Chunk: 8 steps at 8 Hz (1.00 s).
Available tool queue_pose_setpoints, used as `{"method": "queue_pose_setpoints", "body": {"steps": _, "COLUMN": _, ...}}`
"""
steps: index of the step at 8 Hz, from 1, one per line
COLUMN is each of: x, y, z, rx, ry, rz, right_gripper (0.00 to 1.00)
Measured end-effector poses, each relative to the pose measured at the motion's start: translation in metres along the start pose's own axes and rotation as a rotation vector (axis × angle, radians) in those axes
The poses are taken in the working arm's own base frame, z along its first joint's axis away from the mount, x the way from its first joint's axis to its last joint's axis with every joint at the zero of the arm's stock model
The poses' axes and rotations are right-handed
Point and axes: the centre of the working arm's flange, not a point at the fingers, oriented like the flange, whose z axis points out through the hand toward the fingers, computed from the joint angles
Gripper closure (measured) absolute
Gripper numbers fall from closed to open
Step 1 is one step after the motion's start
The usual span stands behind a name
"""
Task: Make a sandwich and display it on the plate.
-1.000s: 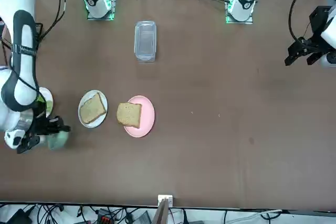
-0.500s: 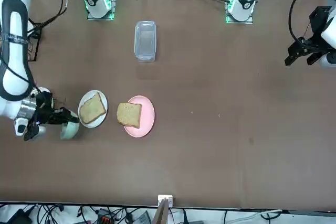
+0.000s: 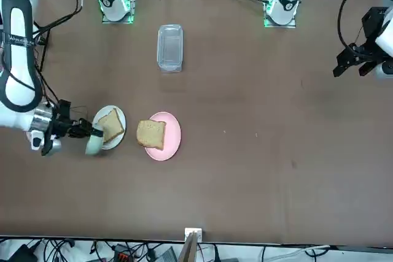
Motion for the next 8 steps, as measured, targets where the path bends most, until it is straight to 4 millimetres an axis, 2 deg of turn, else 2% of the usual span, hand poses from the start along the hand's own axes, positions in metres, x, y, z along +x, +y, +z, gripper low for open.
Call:
{"method": "queue_pose_setpoints", "body": {"steps": 2, "x": -0.016, "y": 0.015, "z": 0.012, "rx": 0.096, "ry": 0.049, "rz": 0.001, "right_gripper": 0.94}}
{"method": "queue_pose_setpoints", "body": {"steps": 5, "x": -0.031, "y": 0.034, "z": 0.005, "rx": 0.245, "ry": 0.086, "rz": 0.045, "right_gripper": 0.94}}
{"method": "queue_pose_setpoints", "body": {"steps": 8, "x": -0.052, "y": 0.077, "z": 0.008, "rx": 0.38, "ry": 0.116, "rz": -0.008, "right_gripper": 0.94}}
